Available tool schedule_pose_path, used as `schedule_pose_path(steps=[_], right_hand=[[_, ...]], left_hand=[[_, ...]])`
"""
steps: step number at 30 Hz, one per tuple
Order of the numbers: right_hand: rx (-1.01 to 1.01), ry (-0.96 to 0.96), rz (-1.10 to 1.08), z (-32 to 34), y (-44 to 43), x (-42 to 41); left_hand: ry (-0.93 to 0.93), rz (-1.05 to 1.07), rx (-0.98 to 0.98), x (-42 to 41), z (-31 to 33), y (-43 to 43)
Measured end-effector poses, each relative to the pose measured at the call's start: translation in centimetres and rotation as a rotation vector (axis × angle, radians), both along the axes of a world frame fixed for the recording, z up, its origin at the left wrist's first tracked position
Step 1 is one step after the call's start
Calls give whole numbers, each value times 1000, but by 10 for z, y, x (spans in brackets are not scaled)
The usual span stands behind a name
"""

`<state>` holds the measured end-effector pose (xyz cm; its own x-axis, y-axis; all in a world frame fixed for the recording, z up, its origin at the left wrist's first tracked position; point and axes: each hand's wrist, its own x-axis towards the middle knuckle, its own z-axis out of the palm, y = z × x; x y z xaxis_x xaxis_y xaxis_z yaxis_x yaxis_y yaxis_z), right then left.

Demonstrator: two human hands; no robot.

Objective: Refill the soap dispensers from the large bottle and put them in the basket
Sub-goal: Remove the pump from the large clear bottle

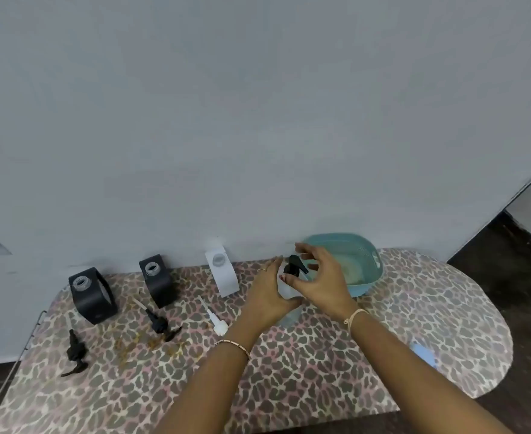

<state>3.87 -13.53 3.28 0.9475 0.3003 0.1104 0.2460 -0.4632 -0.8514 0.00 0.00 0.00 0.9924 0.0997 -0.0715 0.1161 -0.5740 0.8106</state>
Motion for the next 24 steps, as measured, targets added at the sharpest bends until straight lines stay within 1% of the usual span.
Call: schedule_pose_path(steps=[2, 6, 10, 14, 19, 24], right_hand=[[41, 20, -66, -3, 3, 2], [57, 38, -124, -16, 7, -3], [56, 46, -143, -20, 7, -1], [33, 14, -97, -19, 6, 2], [67, 18, -19, -24, 5, 8], [43, 90, 123, -27, 1, 20]], left_hand=[[-54, 41, -22, 4, -5, -5], [-15, 151, -37, 3, -9, -15], [0, 204, -38, 2, -12, -21], [-29, 207, -31, 3, -5, -22], [-27, 194, -19, 1, 5, -17], [-6, 166, -20, 2, 10, -9]])
